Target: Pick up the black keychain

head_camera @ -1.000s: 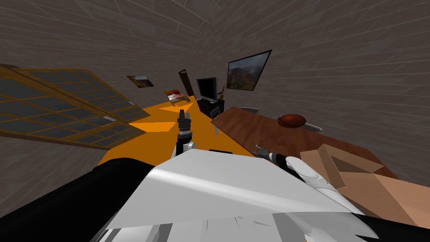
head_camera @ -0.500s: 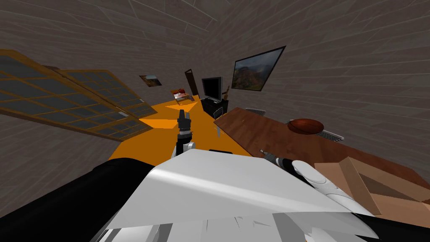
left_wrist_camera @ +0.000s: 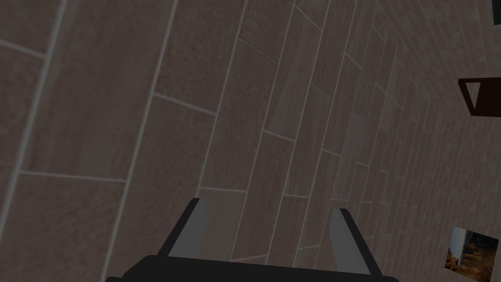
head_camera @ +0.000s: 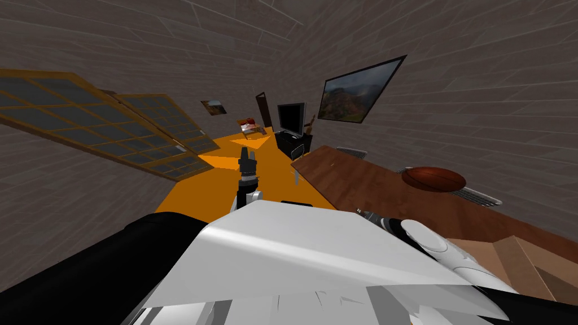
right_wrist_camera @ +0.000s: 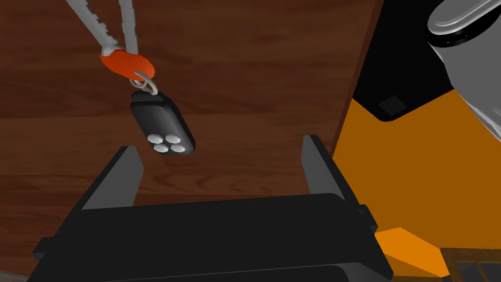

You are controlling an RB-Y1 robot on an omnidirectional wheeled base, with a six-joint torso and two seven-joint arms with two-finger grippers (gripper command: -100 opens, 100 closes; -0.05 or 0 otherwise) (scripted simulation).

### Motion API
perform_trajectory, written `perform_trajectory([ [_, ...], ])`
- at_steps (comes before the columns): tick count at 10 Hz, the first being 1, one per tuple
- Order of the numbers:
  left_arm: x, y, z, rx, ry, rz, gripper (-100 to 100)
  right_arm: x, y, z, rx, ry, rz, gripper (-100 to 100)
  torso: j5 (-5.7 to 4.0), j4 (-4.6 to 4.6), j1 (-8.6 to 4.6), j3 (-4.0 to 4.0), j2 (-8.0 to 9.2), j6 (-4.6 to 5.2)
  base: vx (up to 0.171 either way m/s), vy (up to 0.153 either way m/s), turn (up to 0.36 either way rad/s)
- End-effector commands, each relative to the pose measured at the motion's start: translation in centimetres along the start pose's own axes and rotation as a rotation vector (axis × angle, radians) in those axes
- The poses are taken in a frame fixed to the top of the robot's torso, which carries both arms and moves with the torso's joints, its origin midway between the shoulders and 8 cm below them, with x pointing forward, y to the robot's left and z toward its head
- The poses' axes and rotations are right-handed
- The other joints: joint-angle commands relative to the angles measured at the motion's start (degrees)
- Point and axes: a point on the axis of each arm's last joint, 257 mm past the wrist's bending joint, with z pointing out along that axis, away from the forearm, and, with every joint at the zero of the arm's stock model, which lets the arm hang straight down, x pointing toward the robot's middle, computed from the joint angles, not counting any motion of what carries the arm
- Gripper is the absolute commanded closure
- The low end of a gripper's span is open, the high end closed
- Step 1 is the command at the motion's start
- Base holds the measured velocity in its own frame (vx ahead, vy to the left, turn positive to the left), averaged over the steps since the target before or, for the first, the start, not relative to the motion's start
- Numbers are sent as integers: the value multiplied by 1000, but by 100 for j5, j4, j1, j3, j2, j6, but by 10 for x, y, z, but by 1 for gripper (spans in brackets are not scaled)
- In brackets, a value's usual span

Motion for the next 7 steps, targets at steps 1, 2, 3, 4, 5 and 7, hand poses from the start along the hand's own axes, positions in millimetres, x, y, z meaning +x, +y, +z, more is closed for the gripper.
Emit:
perform_trajectory([
  [1, 0, 0, 0, 0, 0, 0, 0, 32, -5, -3, 6, 79, -6, -100, 0, 0, 0, 0, 0, 0, 49, 20, 246],
  [2, 0, 0, 0, 0, 0, 0, 0, 33, -5, -3, 6, 82, -8, -100, 0, -1, 0, -2, -3, -1, 34, 7, 78],
  [3, 0, 0, 0, 0, 0, 0, 0, 49, -9, -8, 10, 122, -13, -100, -1, 0, -2, 1, 2, 5, 26, 7, 95],
  [4, 0, 0, 0, 0, 0, 0, 0, 61, -12, -12, 13, 155, -17, -100, 0, 1, -2, 3, 6, 3, 27, 5, 162],
  [5, 0, 0, 0, 0, 0, 0, 0, 71, -15, -15, 16, 181, -21, -100, -1, 1, -3, 3, 6, 2, 27, 3, 117],
  [7, 0, 0, 0, 0, 0, 0, 0, 65, -11, -12, 15, 166, -20, 0, -1, 2, -4, 6, 11, 6, 6, 0, 8],
])
